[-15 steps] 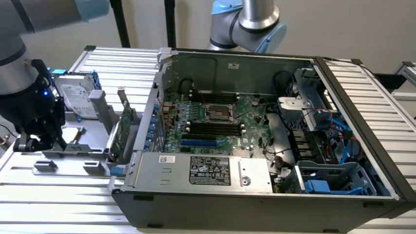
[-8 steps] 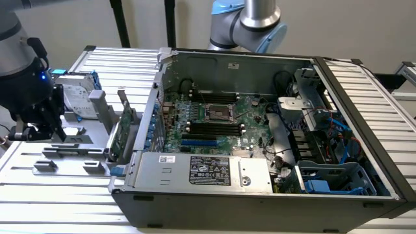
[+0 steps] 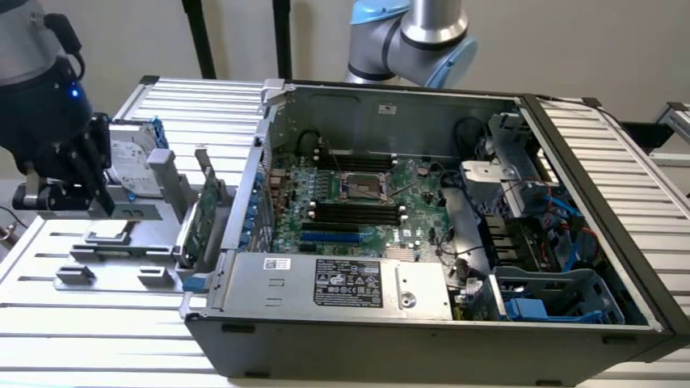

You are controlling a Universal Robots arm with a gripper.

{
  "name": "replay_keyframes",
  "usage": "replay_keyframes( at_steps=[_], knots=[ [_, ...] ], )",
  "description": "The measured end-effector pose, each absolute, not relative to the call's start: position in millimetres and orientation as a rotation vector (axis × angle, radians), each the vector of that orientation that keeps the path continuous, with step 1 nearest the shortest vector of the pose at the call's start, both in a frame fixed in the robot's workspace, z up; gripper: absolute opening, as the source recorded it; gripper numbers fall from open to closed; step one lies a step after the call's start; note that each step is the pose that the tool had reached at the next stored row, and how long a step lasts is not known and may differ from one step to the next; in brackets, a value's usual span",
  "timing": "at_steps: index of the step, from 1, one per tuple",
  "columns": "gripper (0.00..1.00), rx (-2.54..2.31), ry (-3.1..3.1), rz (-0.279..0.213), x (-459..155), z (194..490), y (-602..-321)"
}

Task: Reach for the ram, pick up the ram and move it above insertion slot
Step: 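Pick up the ram and move it above insertion slot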

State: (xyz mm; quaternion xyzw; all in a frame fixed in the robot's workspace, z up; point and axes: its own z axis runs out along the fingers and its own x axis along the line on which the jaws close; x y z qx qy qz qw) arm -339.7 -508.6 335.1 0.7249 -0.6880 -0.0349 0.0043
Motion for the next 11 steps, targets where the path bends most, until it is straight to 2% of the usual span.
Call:
replay_keyframes(
  at_steps=[11],
  knots=[
    [0.13,2.298,-2.157,-0.144,-300,378,-512]
  ],
)
